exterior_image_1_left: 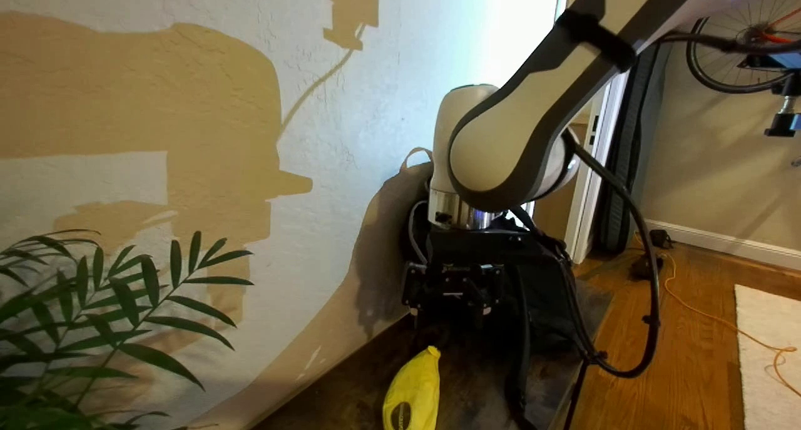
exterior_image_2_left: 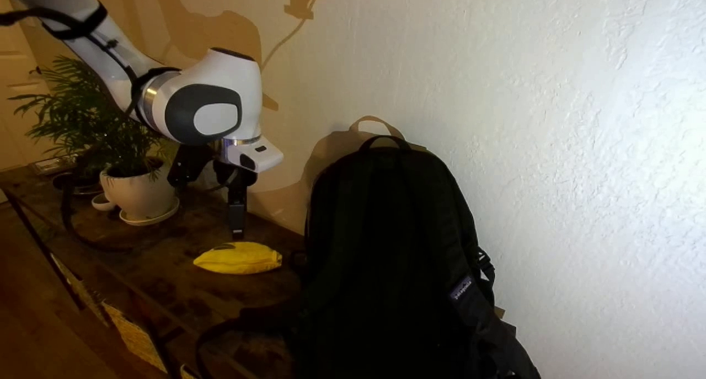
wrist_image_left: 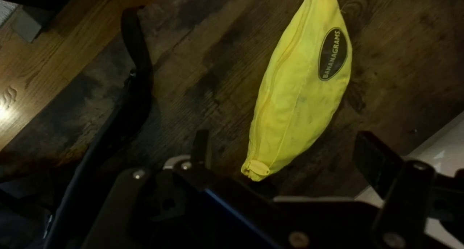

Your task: Place the banana toy in the black backpack

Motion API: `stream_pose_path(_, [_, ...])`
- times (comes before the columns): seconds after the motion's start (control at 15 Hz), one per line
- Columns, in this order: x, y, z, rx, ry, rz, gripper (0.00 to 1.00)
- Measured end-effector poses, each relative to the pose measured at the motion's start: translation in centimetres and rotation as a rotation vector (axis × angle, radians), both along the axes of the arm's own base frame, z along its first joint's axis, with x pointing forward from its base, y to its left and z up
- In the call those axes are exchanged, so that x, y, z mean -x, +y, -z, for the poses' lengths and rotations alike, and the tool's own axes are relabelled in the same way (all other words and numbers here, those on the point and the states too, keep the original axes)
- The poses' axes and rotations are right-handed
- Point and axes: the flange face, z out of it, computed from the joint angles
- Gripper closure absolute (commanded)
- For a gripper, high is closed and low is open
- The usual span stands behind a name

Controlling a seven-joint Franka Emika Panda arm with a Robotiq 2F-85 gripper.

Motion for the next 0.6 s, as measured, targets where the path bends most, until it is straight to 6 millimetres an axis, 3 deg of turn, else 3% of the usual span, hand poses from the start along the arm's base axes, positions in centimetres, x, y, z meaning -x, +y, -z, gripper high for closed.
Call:
stream_pose_path(0.27, [-1.2, -0.2, 3.0, 0.001, 0.014, -0.005, 0.00])
stream_pose_path(0.6, [-2.9, 0.7, 5.3, 0.012, 0.008, -0.024, 0.00])
